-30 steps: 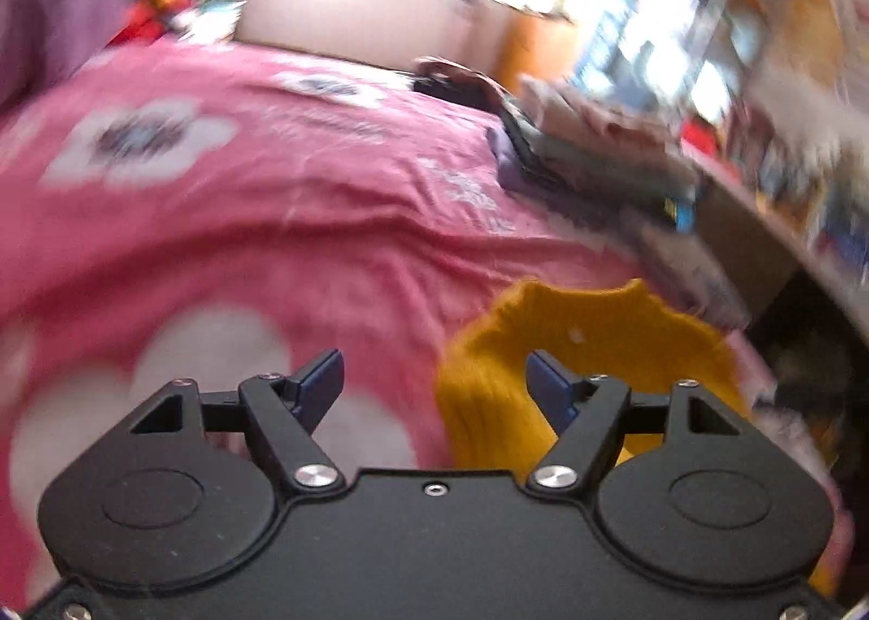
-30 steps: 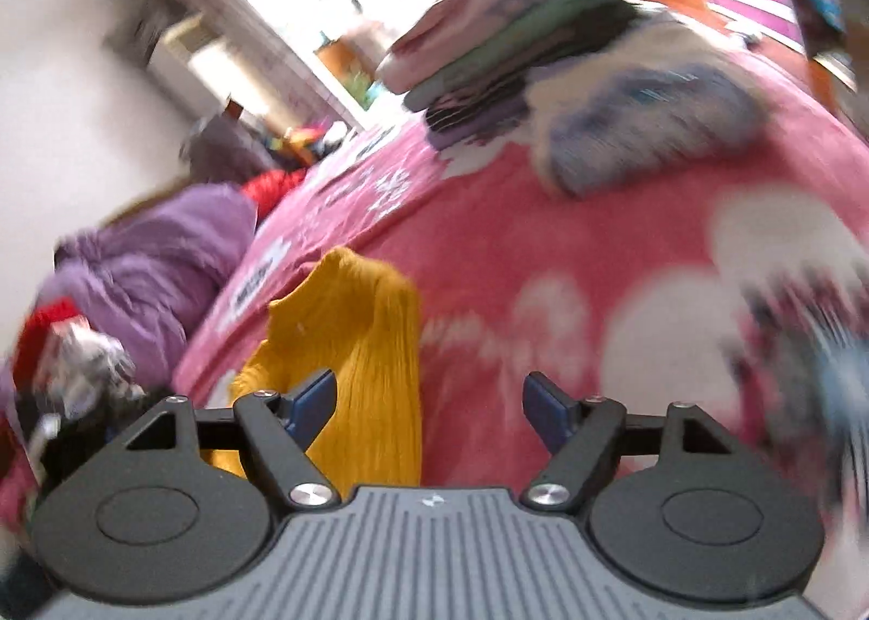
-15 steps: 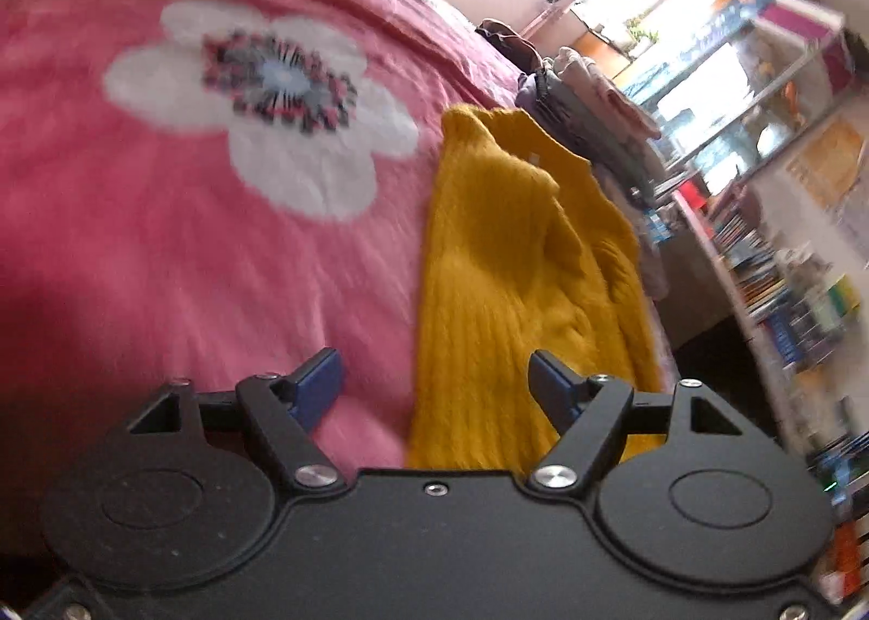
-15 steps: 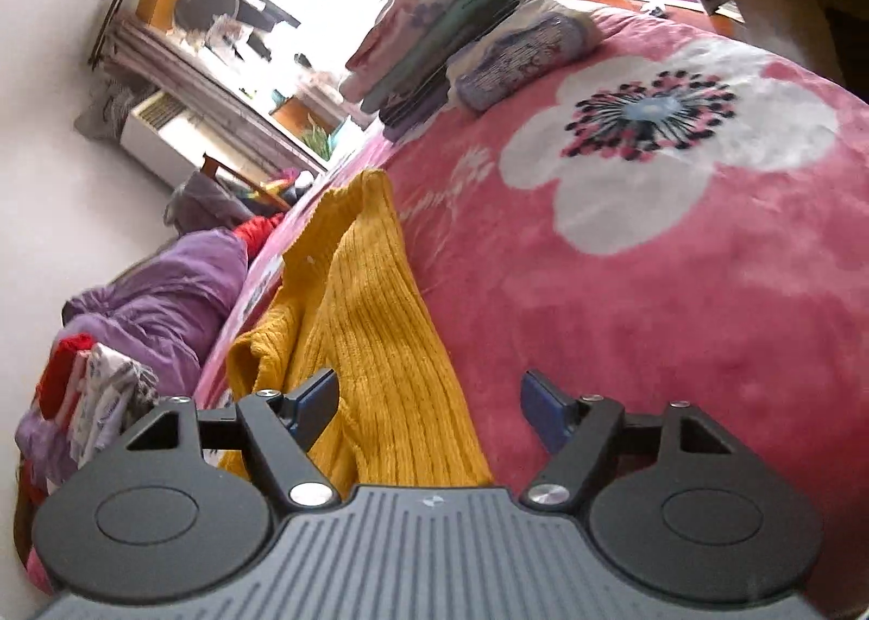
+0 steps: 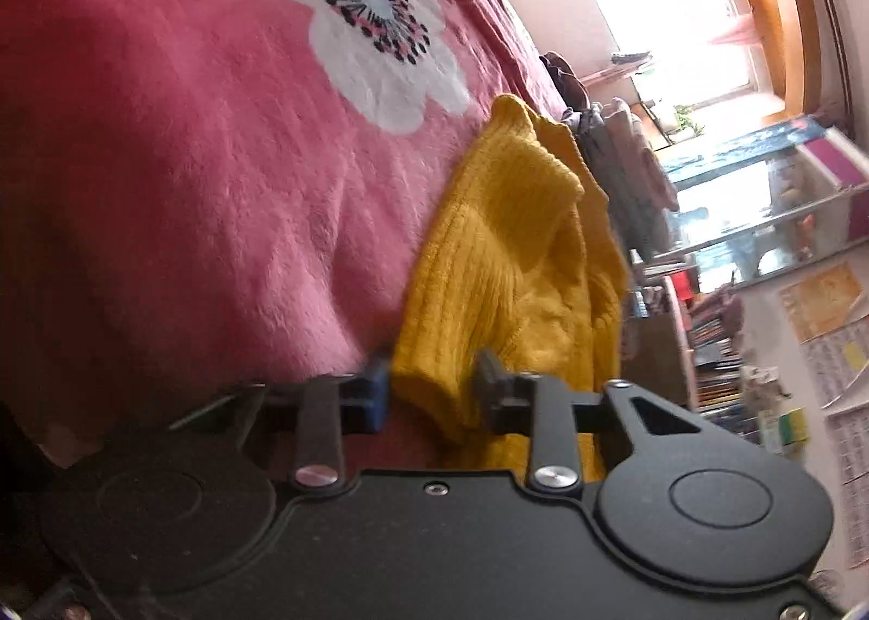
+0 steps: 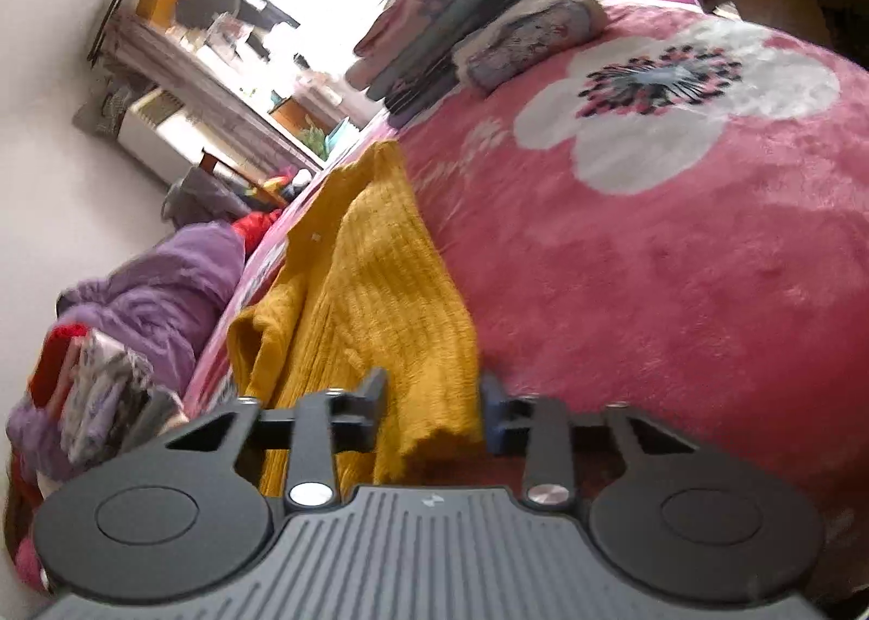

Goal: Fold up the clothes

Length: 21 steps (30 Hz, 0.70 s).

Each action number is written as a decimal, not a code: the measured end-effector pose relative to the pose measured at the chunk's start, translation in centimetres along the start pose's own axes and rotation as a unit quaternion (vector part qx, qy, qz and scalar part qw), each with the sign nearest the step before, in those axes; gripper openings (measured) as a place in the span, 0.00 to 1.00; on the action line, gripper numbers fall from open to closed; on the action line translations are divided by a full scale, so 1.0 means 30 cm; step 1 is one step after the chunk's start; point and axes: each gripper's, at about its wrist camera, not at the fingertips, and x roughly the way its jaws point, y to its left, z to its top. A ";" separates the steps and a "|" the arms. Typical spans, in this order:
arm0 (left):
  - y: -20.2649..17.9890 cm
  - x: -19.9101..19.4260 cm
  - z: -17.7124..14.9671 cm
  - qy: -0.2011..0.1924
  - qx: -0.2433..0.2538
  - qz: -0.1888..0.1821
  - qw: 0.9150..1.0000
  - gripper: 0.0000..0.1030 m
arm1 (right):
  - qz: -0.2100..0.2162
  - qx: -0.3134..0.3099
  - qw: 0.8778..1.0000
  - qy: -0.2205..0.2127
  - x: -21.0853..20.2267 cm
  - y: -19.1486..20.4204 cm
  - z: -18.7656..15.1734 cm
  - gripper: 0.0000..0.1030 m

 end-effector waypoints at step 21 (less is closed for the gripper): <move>0.129 -0.256 0.306 -0.228 0.046 0.085 0.969 0.52 | -0.025 0.031 0.997 -0.070 -0.026 -0.067 0.069 0.46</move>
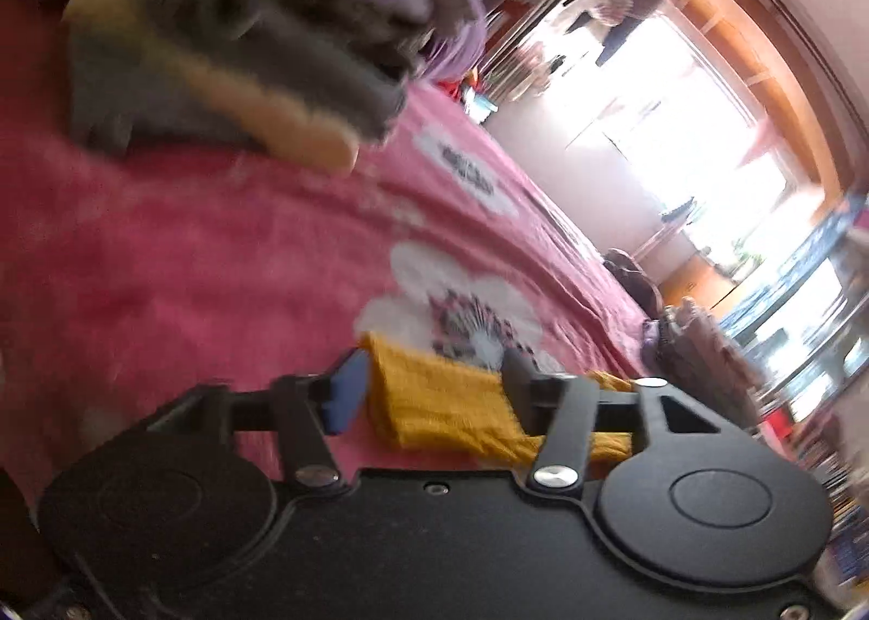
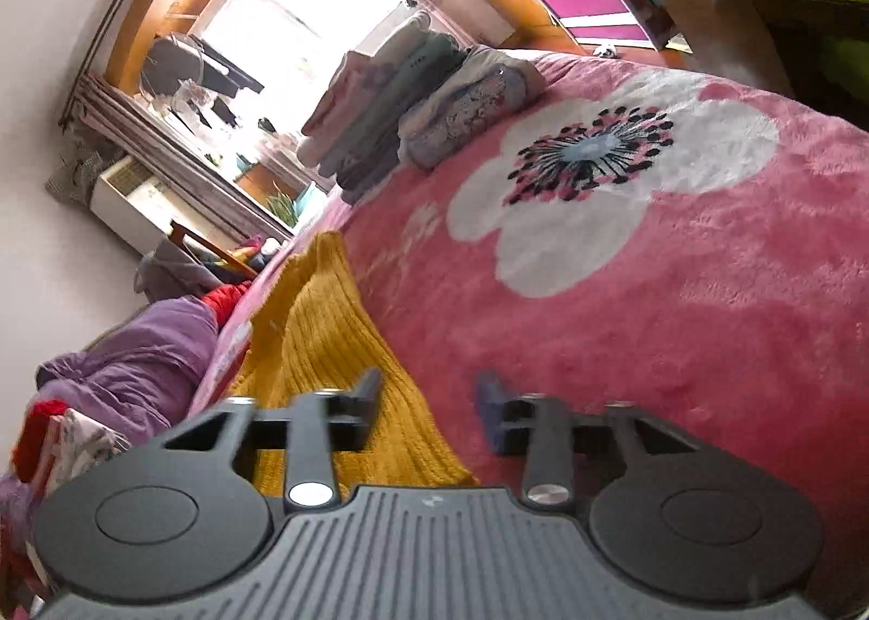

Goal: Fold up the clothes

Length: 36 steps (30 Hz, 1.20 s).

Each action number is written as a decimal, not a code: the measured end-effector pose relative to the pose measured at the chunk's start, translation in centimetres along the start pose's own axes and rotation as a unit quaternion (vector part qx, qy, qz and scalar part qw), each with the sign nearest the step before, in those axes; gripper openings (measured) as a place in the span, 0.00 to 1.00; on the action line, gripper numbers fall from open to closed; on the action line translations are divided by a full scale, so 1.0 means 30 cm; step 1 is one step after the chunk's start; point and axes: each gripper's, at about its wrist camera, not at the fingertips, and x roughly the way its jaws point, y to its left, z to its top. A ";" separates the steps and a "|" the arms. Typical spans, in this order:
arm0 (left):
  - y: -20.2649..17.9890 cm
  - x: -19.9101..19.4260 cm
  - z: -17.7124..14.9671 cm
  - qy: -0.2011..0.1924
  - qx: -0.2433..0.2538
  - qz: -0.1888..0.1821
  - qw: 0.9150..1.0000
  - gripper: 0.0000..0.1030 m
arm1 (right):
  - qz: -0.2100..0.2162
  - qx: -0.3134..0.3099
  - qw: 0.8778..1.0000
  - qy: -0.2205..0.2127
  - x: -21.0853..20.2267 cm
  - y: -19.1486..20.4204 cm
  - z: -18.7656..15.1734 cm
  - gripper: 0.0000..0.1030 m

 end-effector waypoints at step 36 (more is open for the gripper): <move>-0.053 0.447 0.275 0.002 0.201 0.163 0.966 0.48 | -0.001 -0.107 0.994 -0.004 0.038 0.094 -0.063 1.00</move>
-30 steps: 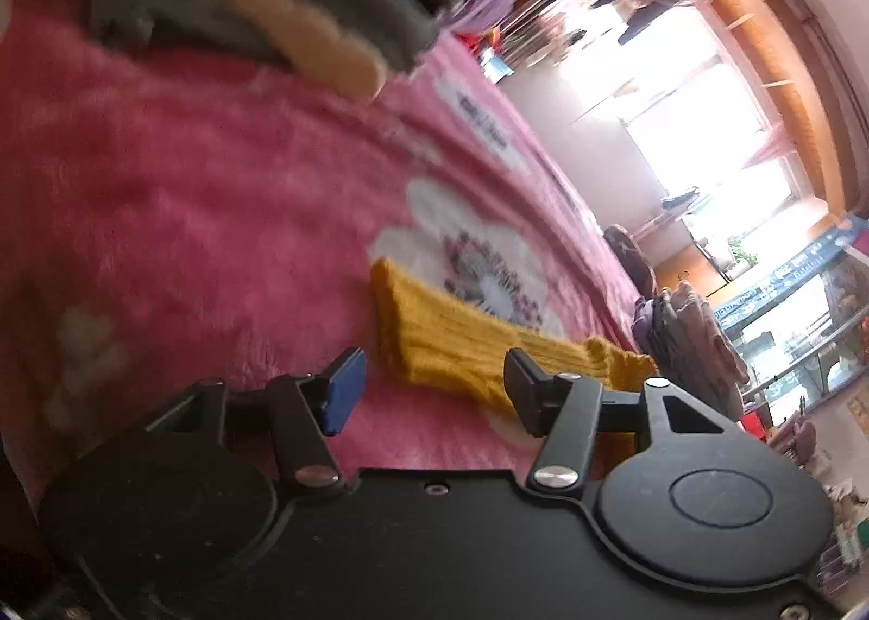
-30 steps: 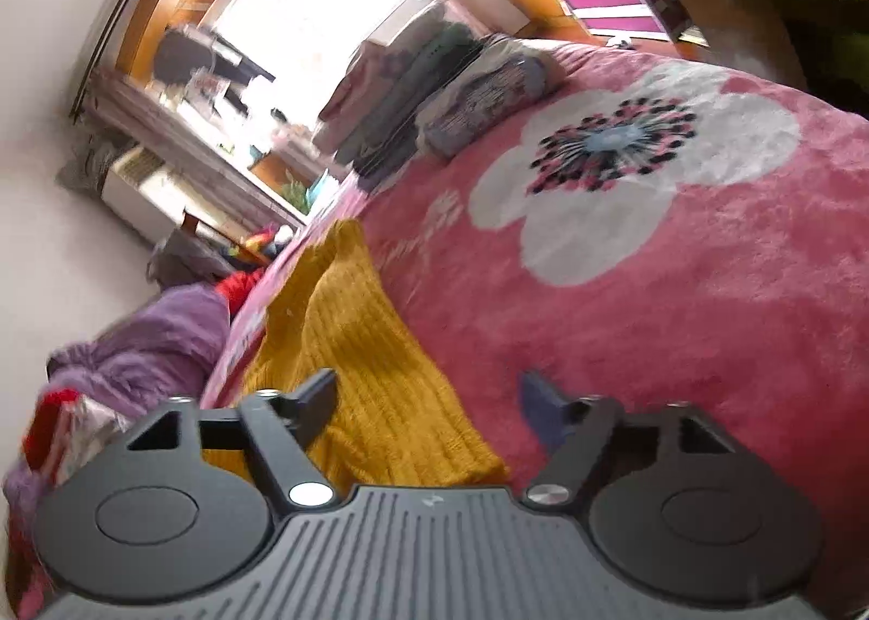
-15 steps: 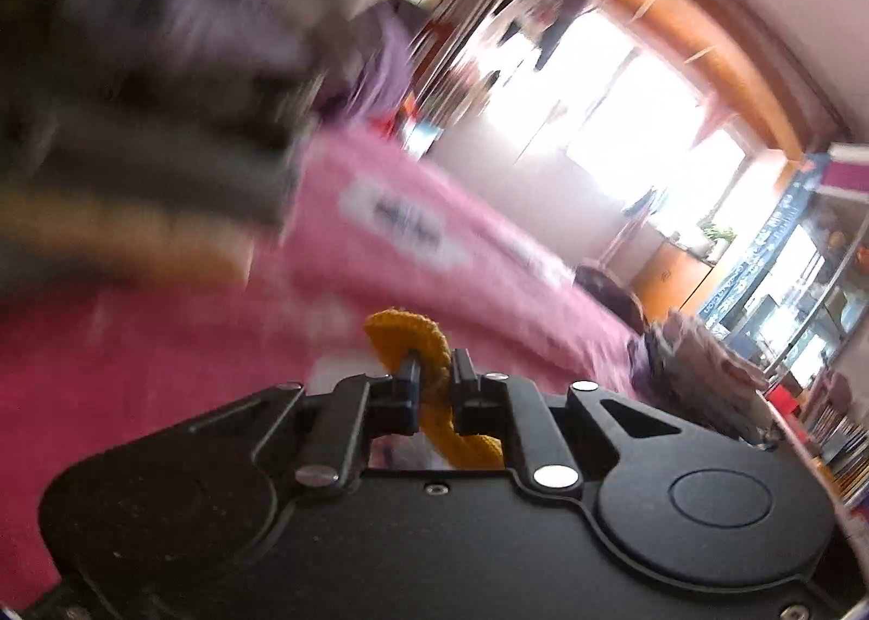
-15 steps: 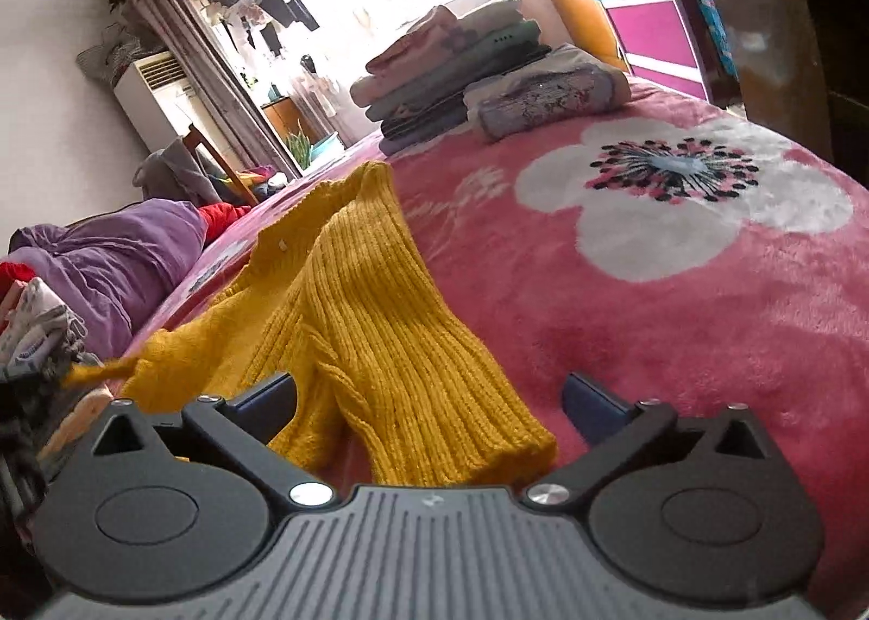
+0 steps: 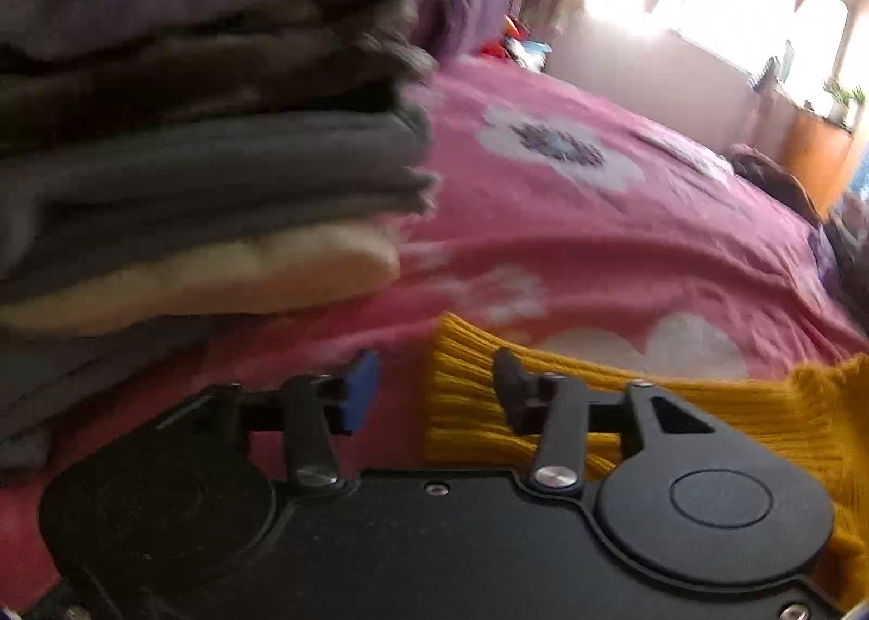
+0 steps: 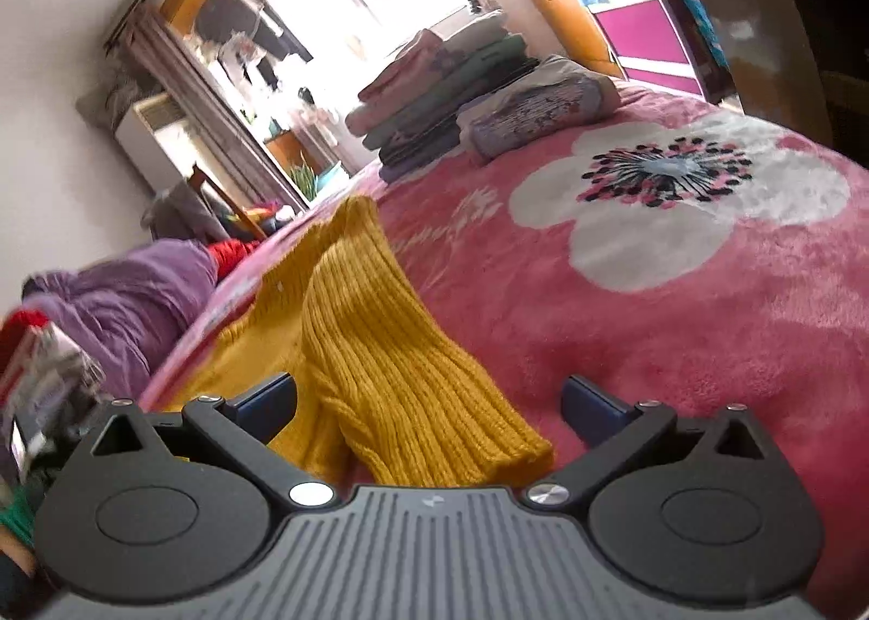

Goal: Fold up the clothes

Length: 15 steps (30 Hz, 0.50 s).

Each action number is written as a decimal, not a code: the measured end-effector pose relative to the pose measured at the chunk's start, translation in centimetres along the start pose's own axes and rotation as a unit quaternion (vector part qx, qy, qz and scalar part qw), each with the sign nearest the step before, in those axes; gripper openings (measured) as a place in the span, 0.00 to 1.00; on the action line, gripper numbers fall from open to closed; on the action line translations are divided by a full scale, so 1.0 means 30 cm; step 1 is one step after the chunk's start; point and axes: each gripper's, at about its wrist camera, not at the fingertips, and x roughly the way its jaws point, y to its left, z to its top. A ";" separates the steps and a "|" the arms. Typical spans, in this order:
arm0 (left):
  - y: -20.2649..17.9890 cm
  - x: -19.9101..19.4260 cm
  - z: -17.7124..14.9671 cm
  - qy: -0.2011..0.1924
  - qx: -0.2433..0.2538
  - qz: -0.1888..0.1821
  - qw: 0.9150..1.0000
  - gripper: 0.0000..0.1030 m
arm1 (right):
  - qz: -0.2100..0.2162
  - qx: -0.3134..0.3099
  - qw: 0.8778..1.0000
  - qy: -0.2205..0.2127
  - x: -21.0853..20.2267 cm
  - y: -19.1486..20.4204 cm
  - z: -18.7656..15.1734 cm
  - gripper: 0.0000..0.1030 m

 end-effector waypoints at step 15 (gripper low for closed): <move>-0.157 -0.221 -0.159 -0.002 0.081 -0.061 0.995 0.55 | 0.006 0.047 0.999 0.024 0.015 -0.007 -0.012 0.28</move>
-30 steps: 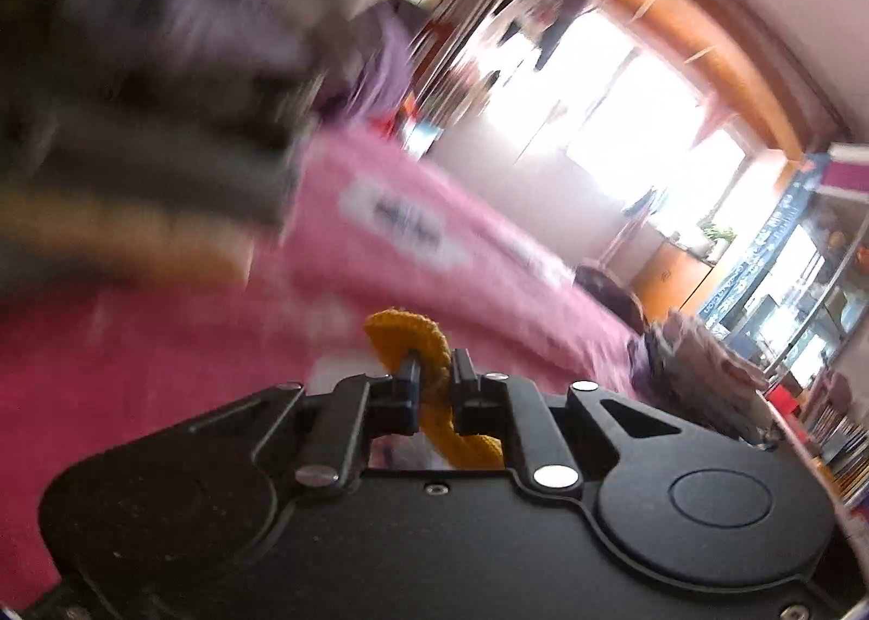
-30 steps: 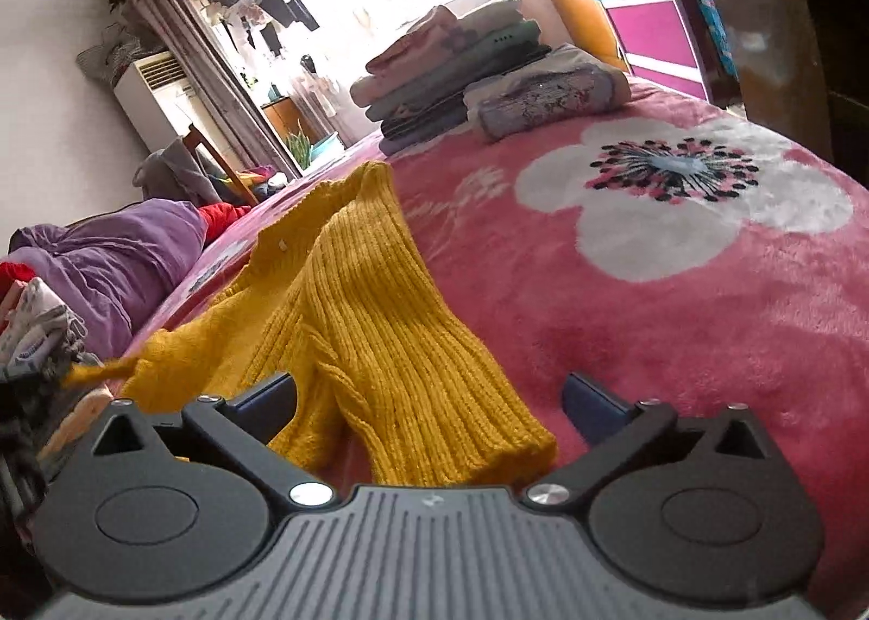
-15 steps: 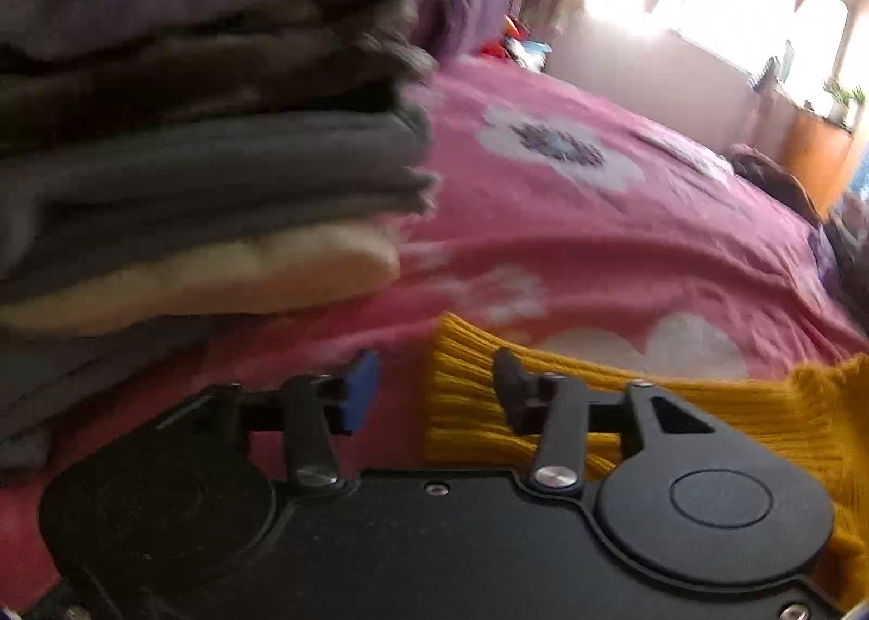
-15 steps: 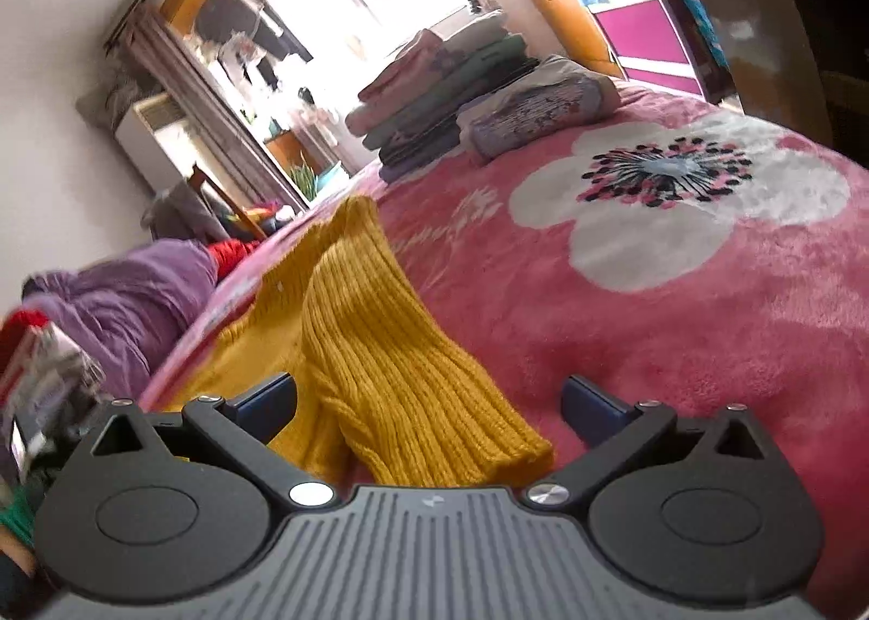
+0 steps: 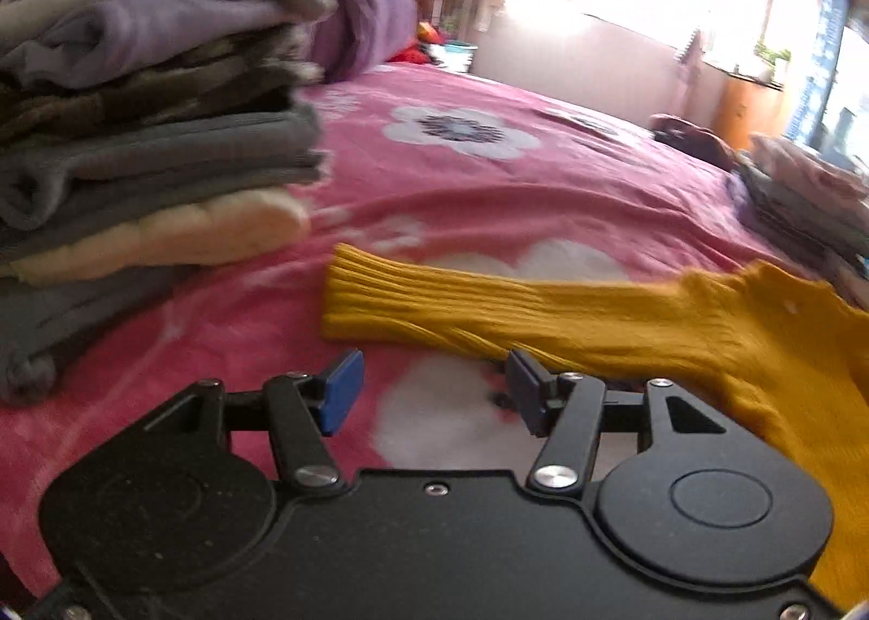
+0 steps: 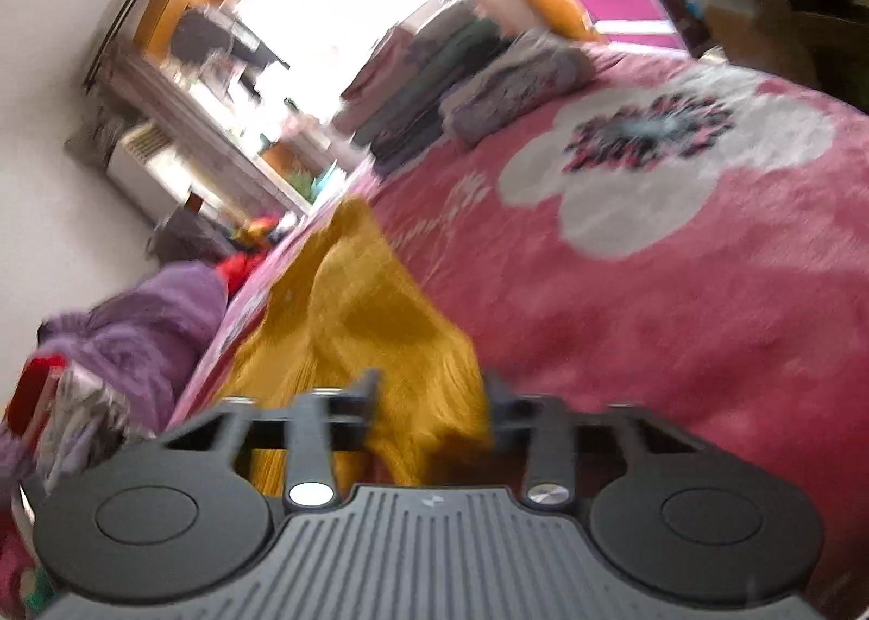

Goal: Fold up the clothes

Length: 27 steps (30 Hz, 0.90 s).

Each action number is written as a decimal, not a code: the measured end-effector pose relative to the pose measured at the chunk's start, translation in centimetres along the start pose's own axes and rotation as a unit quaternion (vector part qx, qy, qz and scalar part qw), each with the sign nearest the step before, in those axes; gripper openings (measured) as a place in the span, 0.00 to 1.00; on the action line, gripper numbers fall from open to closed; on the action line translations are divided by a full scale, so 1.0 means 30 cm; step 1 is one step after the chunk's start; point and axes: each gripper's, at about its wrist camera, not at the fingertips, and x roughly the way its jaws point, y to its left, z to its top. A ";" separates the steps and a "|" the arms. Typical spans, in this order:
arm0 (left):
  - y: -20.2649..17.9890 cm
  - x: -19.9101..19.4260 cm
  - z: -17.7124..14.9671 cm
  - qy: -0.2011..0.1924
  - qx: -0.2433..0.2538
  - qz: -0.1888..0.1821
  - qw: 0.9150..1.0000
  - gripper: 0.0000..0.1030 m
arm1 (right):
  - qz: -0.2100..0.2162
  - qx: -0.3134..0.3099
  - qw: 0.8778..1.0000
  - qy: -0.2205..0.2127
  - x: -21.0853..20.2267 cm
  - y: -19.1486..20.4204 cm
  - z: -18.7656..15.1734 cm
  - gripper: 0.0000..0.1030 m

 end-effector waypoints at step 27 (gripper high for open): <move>-0.247 0.069 -0.039 0.037 0.093 -0.085 0.991 0.55 | -0.156 -0.157 0.975 -0.013 0.127 -0.085 0.596 0.14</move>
